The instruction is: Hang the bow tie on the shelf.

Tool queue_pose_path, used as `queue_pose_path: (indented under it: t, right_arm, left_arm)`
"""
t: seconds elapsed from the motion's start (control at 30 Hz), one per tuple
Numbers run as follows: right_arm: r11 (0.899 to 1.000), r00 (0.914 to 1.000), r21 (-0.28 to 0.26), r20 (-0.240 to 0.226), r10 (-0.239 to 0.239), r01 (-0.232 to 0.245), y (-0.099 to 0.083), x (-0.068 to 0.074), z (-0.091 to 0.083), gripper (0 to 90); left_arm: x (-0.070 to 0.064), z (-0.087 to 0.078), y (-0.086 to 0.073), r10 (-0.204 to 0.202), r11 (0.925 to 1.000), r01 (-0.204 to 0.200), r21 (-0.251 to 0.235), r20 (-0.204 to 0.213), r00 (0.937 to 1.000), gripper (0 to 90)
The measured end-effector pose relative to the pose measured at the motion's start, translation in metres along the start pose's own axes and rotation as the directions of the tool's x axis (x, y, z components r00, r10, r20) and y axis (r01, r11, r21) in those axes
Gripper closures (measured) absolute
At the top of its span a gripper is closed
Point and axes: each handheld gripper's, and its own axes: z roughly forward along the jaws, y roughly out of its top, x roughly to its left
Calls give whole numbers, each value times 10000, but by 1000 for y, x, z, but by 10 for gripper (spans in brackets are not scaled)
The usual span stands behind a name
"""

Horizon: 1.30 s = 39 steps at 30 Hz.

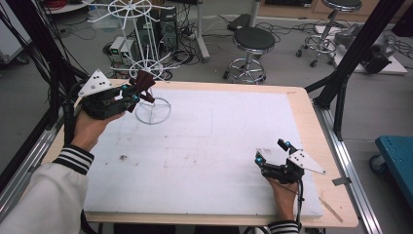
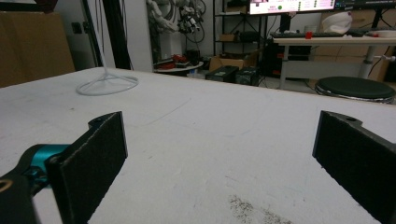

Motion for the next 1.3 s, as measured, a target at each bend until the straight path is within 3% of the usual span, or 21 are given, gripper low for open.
queue_pose_path:
  t: [0.6, 0.97, 1.2, 1.3]
  right_arm:
    - [10000, 10000, 23, -14, 17, -17, 0, 0, 0, 24]
    - [10000, 10000, 26, -16, 7, -7, 0, 0, 0, 24]
    - [10000, 10000, 18, -13, 9, -8, 0, 0, 0, 24]
    - [10000, 10000, -4, -7, -14, 14, 0, 0, 0, 24]
  left_arm:
    - [9, 20, 15, 228, 9976, -184, 670, -664, 9975, 731]
    - [14, 29, 20, 183, 9961, -97, 873, -987, 9950, 731]
    - [23, 32, 21, -206, 9949, 313, 956, -1112, 9936, 730]
    - [22, 34, 21, -167, 9942, 287, 1034, -1158, 9931, 726]
